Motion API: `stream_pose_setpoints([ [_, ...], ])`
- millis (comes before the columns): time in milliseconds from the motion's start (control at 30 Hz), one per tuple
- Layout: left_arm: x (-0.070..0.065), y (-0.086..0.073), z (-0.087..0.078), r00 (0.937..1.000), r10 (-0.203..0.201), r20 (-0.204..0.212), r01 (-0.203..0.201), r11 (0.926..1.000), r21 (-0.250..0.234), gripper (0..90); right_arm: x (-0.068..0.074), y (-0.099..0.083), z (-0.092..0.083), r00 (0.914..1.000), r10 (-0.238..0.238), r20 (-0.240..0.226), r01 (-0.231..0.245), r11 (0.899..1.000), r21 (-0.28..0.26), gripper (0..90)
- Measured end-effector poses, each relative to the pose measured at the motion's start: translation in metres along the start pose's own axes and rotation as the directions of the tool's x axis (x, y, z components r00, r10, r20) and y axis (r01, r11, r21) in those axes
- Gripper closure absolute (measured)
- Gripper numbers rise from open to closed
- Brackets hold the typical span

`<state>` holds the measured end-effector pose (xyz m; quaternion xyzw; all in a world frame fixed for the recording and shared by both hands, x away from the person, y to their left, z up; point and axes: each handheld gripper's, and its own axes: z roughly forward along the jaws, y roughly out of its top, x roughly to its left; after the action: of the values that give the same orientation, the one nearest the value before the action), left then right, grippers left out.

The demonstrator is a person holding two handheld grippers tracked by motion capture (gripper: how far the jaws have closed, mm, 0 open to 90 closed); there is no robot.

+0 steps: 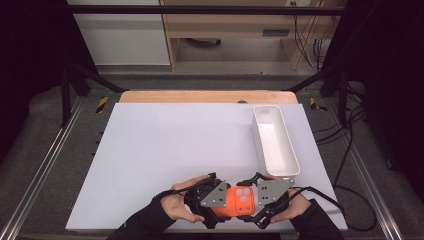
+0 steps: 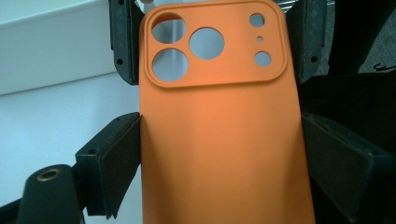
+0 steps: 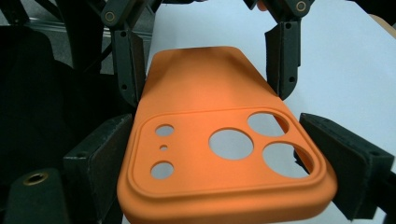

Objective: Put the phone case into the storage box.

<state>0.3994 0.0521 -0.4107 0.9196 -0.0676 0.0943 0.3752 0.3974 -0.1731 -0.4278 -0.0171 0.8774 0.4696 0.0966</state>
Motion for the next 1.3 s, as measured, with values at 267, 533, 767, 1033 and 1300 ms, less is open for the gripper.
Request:
stream_pose_setpoints([
  [267,0.0008,-0.001,-0.0002,1.0,-0.002,0.007,0.002,1.0,-0.008,14.3,-0.0006,0.0004,-0.0011,1.0,0.003,-0.009,-0.003,1.0,-0.014,14.3],
  [533,0.0018,-0.0014,0.0001,0.9998,-0.013,0.016,0.013,0.9998,-0.017,14.3,-0.0021,0.0008,-0.0024,0.9995,0.019,-0.024,-0.02,1.0,-0.015,15.3],
  [767,0.002,-0.0015,0.0,0.9997,-0.016,0.017,0.016,0.9997,-0.019,14.2,-0.003,0.0011,-0.0029,0.9991,0.029,-0.03,-0.03,0.999,-0.014,15.7],
  [1033,0.0019,-0.0013,0.0,0.9996,-0.018,0.021,0.018,0.9996,-0.02,14.1,-0.0031,0.0018,-0.0036,0.9987,0.035,-0.037,-0.036,0.999,-0.022,16.0],
  [1300,0.0019,-0.0013,0.0001,0.9997,-0.017,0.019,0.018,0.9996,-0.021,14.1,-0.0031,0.0023,-0.004,0.9985,0.041,-0.036,-0.042,0.999,-0.02,16.2],
])
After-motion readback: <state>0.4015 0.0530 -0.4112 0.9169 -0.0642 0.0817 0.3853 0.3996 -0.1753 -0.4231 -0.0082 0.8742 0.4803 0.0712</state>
